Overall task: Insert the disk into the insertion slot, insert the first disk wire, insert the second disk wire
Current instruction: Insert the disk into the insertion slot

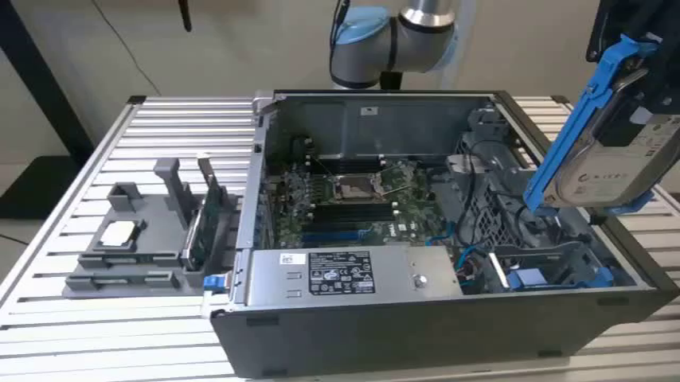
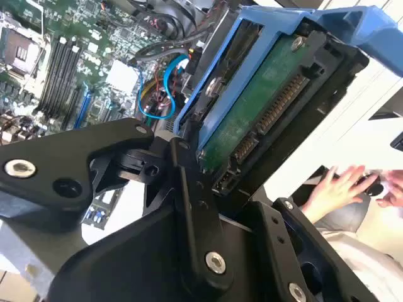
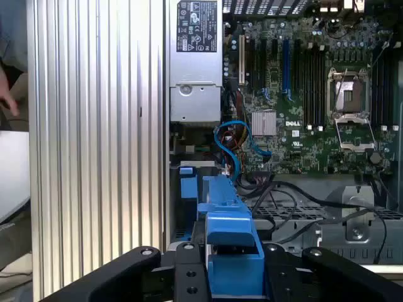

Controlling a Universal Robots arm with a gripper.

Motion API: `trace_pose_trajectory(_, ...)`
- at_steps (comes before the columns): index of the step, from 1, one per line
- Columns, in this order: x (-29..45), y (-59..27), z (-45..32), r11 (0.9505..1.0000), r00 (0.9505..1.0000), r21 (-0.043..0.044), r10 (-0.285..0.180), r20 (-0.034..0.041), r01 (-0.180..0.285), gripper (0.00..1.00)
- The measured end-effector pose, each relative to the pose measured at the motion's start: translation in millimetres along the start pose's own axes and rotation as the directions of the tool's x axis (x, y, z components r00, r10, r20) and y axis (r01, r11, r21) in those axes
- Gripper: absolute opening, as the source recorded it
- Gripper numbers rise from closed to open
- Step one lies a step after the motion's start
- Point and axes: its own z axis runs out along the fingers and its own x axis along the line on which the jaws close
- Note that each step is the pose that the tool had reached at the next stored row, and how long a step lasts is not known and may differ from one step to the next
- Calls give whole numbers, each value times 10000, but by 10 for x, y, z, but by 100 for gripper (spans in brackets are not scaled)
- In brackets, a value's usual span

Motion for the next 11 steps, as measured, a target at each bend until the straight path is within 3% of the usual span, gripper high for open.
trace_pose_trajectory(11, 0, 0, 1, 10000, 10000, 0, 0, -1, 0, 33)
